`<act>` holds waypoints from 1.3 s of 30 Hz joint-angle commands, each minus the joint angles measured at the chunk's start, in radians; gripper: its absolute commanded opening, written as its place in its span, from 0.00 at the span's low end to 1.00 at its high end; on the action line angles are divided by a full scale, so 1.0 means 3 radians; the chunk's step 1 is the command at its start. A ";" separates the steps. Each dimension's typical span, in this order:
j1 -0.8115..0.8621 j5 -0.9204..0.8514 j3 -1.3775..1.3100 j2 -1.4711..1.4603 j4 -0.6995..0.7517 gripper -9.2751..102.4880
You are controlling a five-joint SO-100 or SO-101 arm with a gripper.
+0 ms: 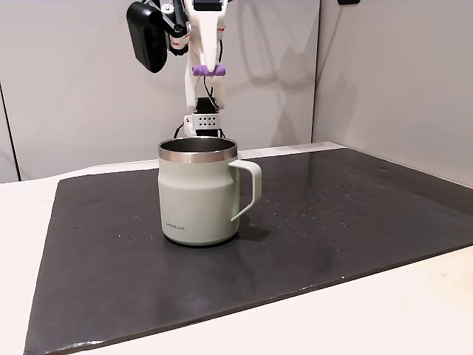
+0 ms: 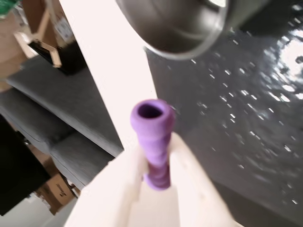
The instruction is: Grasp a pengrip and put it in the cup.
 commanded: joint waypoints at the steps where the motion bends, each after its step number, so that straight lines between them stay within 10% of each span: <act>1: 0.0138 -0.0026 -0.0511 -0.0256 -0.0261 0.08; 21: 0.0199 0.0087 -0.1974 -0.1411 0.0015 0.09; 28: 0.0266 0.0133 -0.2316 -0.1508 0.0368 0.43; 39: 0.0256 0.0179 -0.3032 -0.1785 0.0926 0.45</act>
